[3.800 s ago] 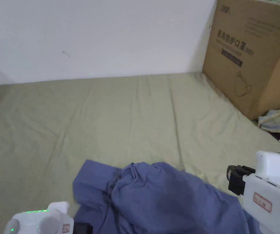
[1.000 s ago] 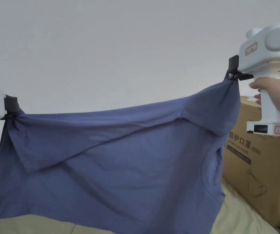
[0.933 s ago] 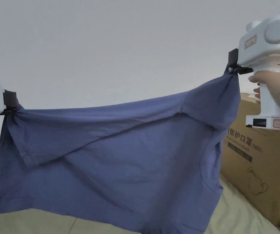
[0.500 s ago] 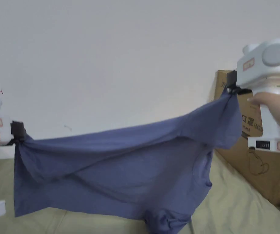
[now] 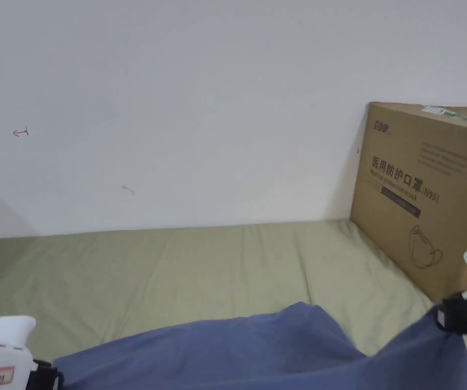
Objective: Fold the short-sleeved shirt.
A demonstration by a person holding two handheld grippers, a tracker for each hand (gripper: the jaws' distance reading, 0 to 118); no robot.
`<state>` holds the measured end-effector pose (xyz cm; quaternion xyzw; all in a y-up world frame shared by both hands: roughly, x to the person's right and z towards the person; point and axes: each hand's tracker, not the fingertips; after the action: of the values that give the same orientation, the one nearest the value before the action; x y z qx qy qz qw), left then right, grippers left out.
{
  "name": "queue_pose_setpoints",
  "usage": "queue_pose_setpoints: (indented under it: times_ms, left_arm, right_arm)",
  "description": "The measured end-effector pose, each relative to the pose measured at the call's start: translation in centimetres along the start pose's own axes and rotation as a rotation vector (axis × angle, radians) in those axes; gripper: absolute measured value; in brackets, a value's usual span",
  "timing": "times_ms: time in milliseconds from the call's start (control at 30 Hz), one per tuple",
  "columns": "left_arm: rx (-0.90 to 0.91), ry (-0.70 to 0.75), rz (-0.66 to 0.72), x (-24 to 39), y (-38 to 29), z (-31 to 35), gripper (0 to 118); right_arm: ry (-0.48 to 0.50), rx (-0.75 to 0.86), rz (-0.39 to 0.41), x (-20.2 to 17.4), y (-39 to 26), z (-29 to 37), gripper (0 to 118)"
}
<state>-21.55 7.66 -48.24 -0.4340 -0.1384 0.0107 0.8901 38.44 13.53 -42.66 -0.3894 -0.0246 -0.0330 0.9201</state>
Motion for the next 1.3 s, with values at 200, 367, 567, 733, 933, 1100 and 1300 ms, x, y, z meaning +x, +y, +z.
queue_pose_setpoints:
  times_ms: [200, 367, 567, 733, 933, 1100, 1300]
  left_arm:
    - [-0.074, -0.030, 0.009, 1.0, -6.8, 1.7, 1]
    - [-0.130, -0.034, 0.021, 1.1, -11.2, 0.9, 2]
    - [-0.210, -0.016, 0.058, 0.7, -14.5, -2.7, 2]
    - [-0.252, -0.014, 0.061, 0.9, -16.1, -4.4, 2]
    - [-0.245, -0.009, 0.084, 0.8, -16.4, -3.5, 32]
    - [-0.178, 0.030, 0.075, 1.0, -16.2, -0.8, 116]
    - [-0.011, -0.009, 0.083, 2.4, -14.9, 3.9, 114]
  right_arm:
    - [0.015, -0.112, -0.042, 1.6, -8.6, 1.3, 2]
    - [-0.029, -0.228, -0.069, 2.8, -14.1, -0.4, 2]
    - [-0.068, -0.377, -0.147, 5.3, -18.9, -6.5, 2]
    - [-0.071, -0.451, -0.167, 5.6, -20.9, -9.5, 2]
    - [-0.115, -0.463, -0.229, 5.6, -21.3, -9.1, 36]
    - [-0.108, -0.324, -0.148, 4.3, -19.8, -6.4, 104]
    - [-0.020, -0.145, -0.080, -1.4, -15.7, 0.1, 104]
